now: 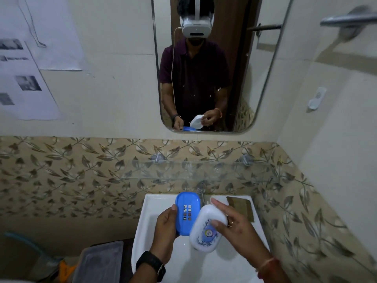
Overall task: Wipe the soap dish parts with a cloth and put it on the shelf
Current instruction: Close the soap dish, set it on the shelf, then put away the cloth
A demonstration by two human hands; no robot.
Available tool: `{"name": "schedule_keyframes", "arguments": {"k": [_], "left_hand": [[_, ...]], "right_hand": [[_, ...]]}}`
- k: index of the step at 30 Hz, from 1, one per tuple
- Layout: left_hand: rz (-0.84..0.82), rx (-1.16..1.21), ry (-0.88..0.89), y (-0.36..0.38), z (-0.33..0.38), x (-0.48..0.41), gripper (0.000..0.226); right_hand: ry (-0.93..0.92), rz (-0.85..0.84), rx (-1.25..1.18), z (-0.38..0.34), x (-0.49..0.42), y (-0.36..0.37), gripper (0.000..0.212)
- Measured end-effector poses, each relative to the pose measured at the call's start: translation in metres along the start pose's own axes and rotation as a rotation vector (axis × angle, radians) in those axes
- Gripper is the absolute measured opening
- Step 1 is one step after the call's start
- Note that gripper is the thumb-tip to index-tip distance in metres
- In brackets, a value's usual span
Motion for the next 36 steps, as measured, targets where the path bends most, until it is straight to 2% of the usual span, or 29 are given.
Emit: {"name": "schedule_keyframes", "arguments": {"k": [2,7,11,18,21,24,25,36], "left_hand": [[-0.04,0.009,0.009,0.008,0.002,0.007,0.044],[-0.089,0.058,0.014,0.025,0.006,0.022,0.04],[-0.097,0.077,-0.017,0.032,0.008,0.029,0.037],[-0.141,0.158,-0.042,0.046,0.021,0.036,0.037],[-0.146,0.178,-0.043,0.048,0.021,0.038,0.036],[-0.151,0.202,-0.049,0.05,0.024,0.04,0.033],[-0.15,0.214,-0.06,0.051,0.025,0.041,0.032],[-0.174,0.225,-0.081,0.061,0.029,0.049,0.034]], "right_hand": [[0.007,0.043,-0.014,-0.008,-0.01,-0.005,0.052],[-0.06,0.328,0.004,-0.015,-0.027,-0.001,0.018],[-0.18,0.497,0.04,-0.019,-0.029,0.009,0.022],[-0.139,0.568,-0.051,-0.018,-0.028,0.018,0.021],[-0.117,0.497,0.003,-0.02,-0.024,0.025,0.013],[-0.182,0.423,0.172,-0.022,-0.017,0.034,0.058],[-0.201,0.411,0.202,-0.024,-0.015,0.035,0.067],[-0.253,0.443,0.208,-0.03,-0.008,0.031,0.069]]}}
Point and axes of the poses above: each hand's wrist, its own x-axis away from the middle knuckle, its own y-axis out of the palm, z = x × y, the point moved 3 cm from there along -x, towards the middle knuckle, and after that the axes turned 5 degrees about y, right-handed, at the moved point
